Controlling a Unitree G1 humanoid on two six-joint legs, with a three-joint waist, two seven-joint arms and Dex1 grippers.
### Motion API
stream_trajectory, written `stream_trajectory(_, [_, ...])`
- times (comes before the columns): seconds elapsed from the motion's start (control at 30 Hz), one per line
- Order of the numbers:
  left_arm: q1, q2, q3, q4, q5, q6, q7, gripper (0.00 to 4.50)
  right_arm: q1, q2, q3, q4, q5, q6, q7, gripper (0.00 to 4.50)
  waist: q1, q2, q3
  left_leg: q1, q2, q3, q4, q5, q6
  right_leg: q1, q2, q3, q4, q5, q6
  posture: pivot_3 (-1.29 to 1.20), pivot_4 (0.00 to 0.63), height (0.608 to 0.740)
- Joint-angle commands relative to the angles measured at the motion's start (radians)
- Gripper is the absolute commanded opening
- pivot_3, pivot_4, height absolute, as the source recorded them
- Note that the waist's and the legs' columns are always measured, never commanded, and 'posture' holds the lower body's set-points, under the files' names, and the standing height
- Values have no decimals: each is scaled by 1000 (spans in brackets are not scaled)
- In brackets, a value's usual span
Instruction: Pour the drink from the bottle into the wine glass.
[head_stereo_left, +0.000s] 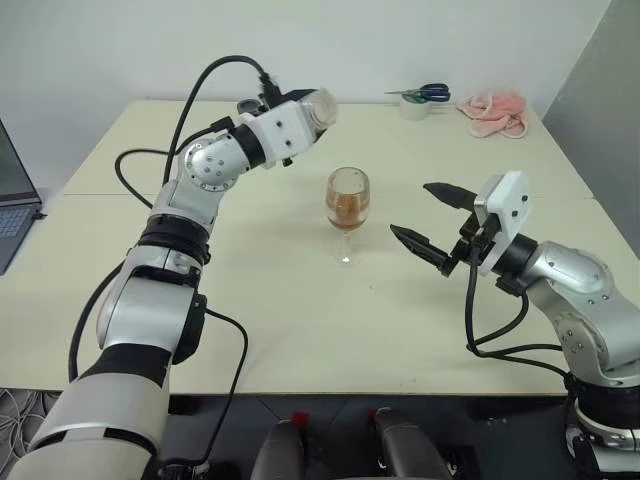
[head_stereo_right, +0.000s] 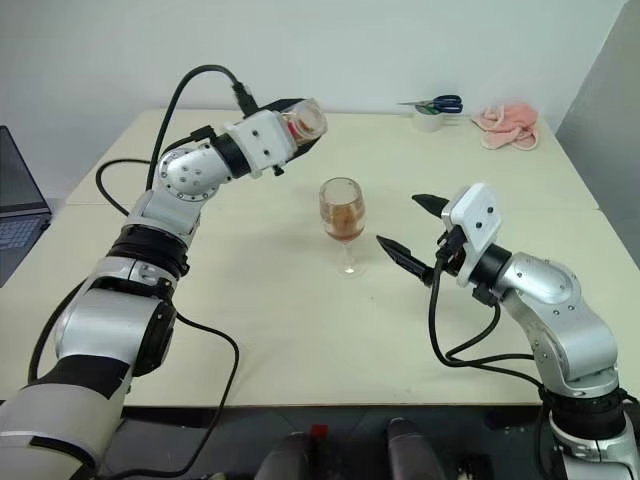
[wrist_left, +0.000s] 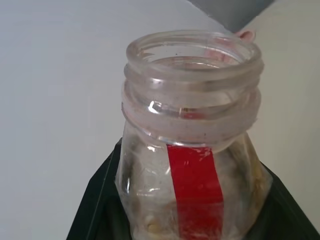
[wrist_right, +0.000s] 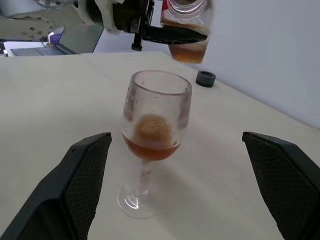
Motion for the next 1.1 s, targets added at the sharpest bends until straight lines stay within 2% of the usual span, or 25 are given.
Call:
stream_trajectory(0.03, [16, -3, 101, -111, -143, 140, -48, 1821, -73, -6, -21, -12, 45, 6, 17, 4500, 0, 0, 0, 0, 0, 0, 0, 0, 0, 0, 0, 0, 0, 0, 0, 0, 150, 740])
stream_trajectory(0.1, [61, -2, 172, -169, -230, 285, -45, 1820, -162, -12, -26, -6, 99, 71, 16, 4500, -2, 0, 0, 0, 0, 0, 0, 0, 0, 0, 0, 0, 0, 0, 0, 0, 150, 740])
stream_trajectory(0.23, [206, 2, 300, -339, -361, 616, 33, 1820, -405, -32, -2, 37, 234, 353, -15, 4500, -22, 1, 0, 1, 2, -1, 1, 0, 0, 0, 0, -1, 1, 0, 0, 0, 150, 740])
stream_trajectory(0.33, [311, -12, 342, -459, -409, 774, 82, 1820, -486, -29, 47, 55, 252, 395, 14, 4500, -22, 0, 0, 0, 3, -5, 0, 0, 0, 0, 1, -5, 1, -1, -2, 0, 150, 740])
stream_trajectory(0.47, [413, -40, 384, -505, -423, 836, 163, 1820, -534, 4, 107, 89, 243, 378, 54, 4500, -17, 0, 0, -1, 2, -6, 0, 0, 0, 0, 0, -6, 1, -1, -2, 0, 150, 740])
stream_trajectory(0.73, [504, -67, 397, -492, -396, 786, 247, 1818, -556, 29, 167, 128, 207, 341, 110, 4500, 0, 0, -1, -2, 1, -5, 6, 0, 0, 2, -1, -6, 1, 0, -2, 0, 150, 740])
stream_trajectory(1.0, [534, -52, 379, -546, -363, 795, 277, 4449, -551, 30, 182, 141, 187, 320, 135, 4500, 2, 0, -1, -2, 1, -5, 6, 0, 0, 1, -1, -6, 1, 0, -2, 0, 150, 740])
stream_trajectory(1.1, [558, -38, 368, -604, -354, 823, 269, 4479, -549, 29, 186, 149, 174, 309, 146, 4500, 3, 0, -1, -2, 1, -5, 6, 0, 0, 1, -1, -6, 0, 0, -2, 0, 150, 740])
